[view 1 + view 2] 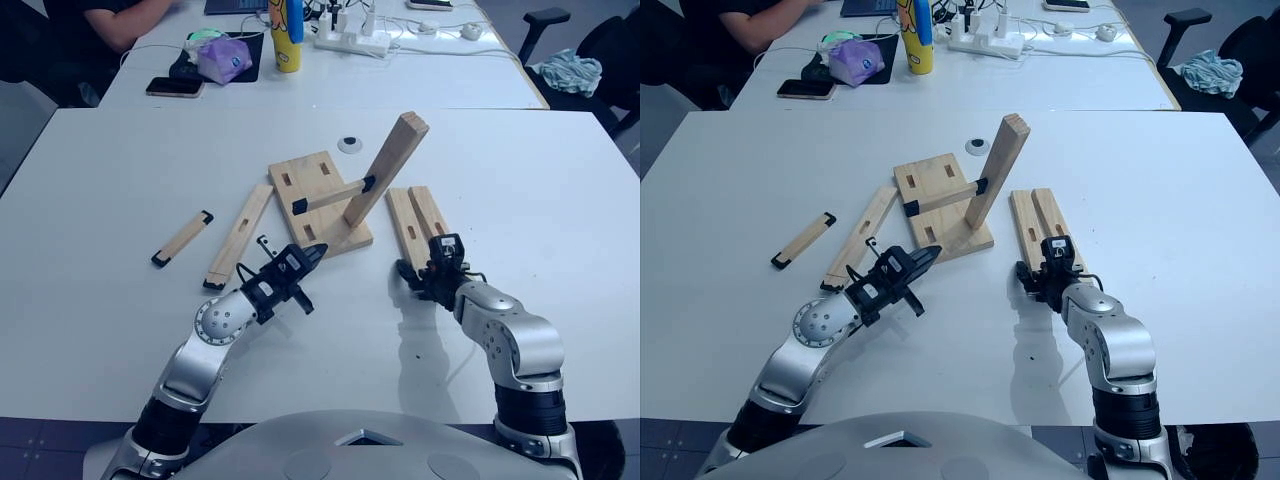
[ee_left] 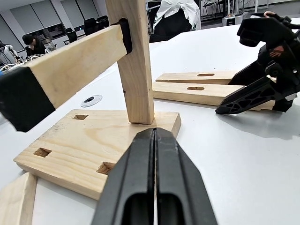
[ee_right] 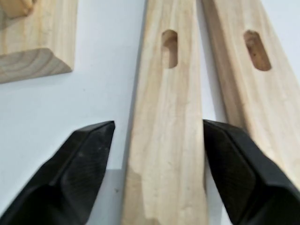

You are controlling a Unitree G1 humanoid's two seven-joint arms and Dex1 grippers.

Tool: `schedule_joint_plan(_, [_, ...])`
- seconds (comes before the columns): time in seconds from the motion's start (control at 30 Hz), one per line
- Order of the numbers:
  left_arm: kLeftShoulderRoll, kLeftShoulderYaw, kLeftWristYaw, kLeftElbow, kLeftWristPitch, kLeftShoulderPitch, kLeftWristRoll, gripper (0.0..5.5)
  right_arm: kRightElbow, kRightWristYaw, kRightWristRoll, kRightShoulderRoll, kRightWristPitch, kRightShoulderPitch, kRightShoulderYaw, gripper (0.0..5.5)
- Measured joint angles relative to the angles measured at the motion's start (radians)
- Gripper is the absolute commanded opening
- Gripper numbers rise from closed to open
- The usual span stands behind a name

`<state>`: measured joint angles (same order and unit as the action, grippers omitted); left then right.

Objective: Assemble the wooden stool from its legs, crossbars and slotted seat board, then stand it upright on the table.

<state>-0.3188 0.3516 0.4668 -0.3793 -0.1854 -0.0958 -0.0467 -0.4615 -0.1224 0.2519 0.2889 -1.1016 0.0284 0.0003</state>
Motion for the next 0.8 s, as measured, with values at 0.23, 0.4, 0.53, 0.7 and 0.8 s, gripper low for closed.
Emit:
schedule_joint_plan(0.23, [0.003,-0.015,-0.007,-0.001,-0.006,0.015,0.005,0.0,0.013,-0.017,-0.008,0.018,0.015,-0.01,0.019,2.07])
schedule_joint_plan(0.4, [0.021,-0.025,-0.014,-0.005,-0.045,0.021,0.02,0.0,0.06,-0.015,-0.002,0.0,0.035,-0.048,-0.038,2.07])
schedule_joint_plan(0.53, [0.035,-0.054,-0.006,-0.049,-0.103,0.032,0.08,0.29,0.086,-0.003,0.037,-0.037,0.132,-0.17,-0.179,2.07])
schedule_joint_plan(0.7, [0.063,-0.12,0.029,-0.125,-0.21,0.054,0.268,0.97,0.23,-0.105,0.212,-0.01,0.28,-0.418,-0.401,2.07])
schedule_joint_plan(0.8, [0.092,-0.155,0.048,-0.202,-0.308,0.052,0.449,1.38,0.343,-0.212,0.404,0.027,0.257,-0.514,-0.528,2.07])
